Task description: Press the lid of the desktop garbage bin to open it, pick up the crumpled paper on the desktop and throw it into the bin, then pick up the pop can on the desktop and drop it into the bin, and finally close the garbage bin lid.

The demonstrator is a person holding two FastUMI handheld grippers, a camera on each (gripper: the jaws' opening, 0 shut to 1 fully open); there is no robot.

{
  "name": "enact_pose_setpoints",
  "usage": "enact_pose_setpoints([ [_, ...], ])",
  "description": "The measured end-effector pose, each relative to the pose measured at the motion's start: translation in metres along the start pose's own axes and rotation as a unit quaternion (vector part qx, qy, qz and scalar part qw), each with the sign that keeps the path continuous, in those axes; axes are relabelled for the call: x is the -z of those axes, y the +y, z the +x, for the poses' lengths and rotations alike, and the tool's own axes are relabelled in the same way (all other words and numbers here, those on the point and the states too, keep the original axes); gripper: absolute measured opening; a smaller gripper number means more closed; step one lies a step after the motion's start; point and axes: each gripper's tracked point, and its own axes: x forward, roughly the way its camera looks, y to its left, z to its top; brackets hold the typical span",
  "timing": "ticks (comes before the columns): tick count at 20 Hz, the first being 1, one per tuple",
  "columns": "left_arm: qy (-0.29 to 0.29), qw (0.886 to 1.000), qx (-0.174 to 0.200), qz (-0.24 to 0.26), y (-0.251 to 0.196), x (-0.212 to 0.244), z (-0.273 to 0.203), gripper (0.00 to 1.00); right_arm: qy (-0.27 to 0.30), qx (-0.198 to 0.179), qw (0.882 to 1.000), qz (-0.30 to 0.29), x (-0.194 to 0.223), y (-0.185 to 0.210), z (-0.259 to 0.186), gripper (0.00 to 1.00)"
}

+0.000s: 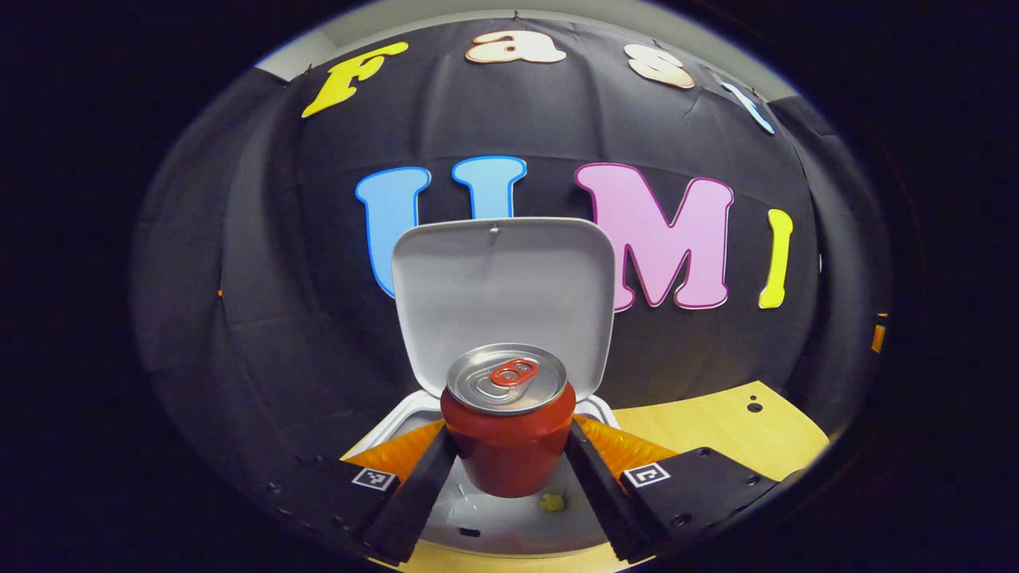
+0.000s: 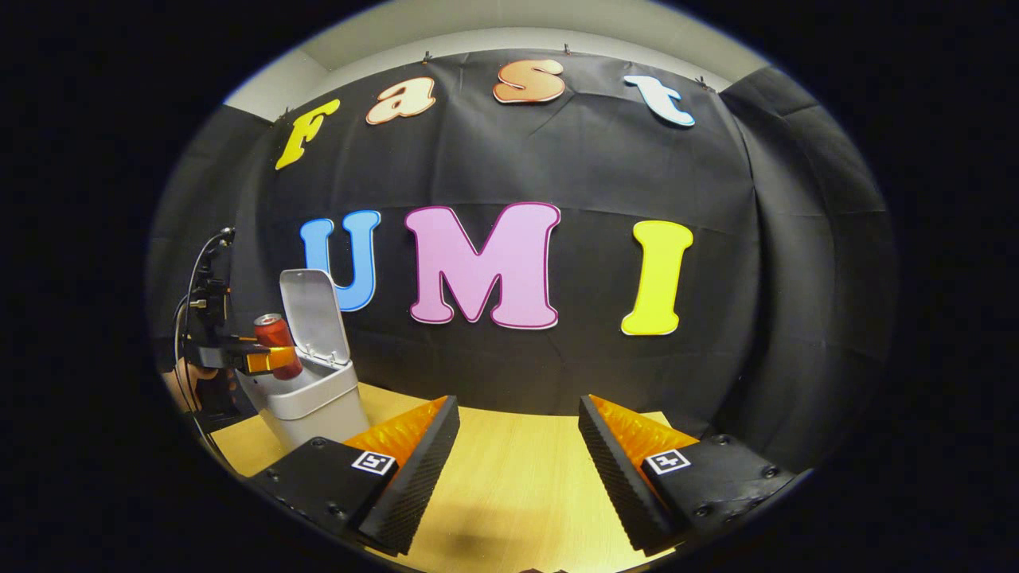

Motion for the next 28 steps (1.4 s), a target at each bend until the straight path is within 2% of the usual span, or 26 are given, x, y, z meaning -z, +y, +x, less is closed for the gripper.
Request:
enact_pose_setpoints([
  [2,-0.001,1.0,-0.003,-0.019,0.003,0.006,0.005,0.89,0.003,0.007,1.0,0.002,0.002,-0.004,0.002,0.97],
  [5,-0.011,1.0,-0.021,-0.015,0.009,-0.001,0.006,0.93,0.009,0.007,1.0,-0.001,0.004,-0.004,0.008,0.97],
  [10,-0.08,0.995,-0.045,0.025,0.017,-0.071,-0.002,0.94,0.004,-0.021,1.0,0.002,-0.006,0.011,0.021,0.97],
  [14,-0.122,0.992,-0.013,0.042,0.013,-0.132,-0.005,0.93,-0.01,-0.049,0.999,-0.007,-0.038,0.023,0.037,0.97],
  [19,-0.17,0.981,0.024,0.088,0.007,-0.202,0.011,0.93,-0.047,-0.06,0.997,-0.018,-0.081,0.02,0.049,0.97],
  [24,-0.156,0.982,0.065,0.086,-0.002,-0.211,0.056,0.92,-0.042,-0.038,0.997,-0.044,-0.079,-0.002,0.052,0.97],
  [28,-0.118,0.986,0.071,0.098,-0.005,-0.199,0.077,0.92,-0.021,-0.018,0.999,-0.036,-0.067,-0.021,0.049,0.98],
])
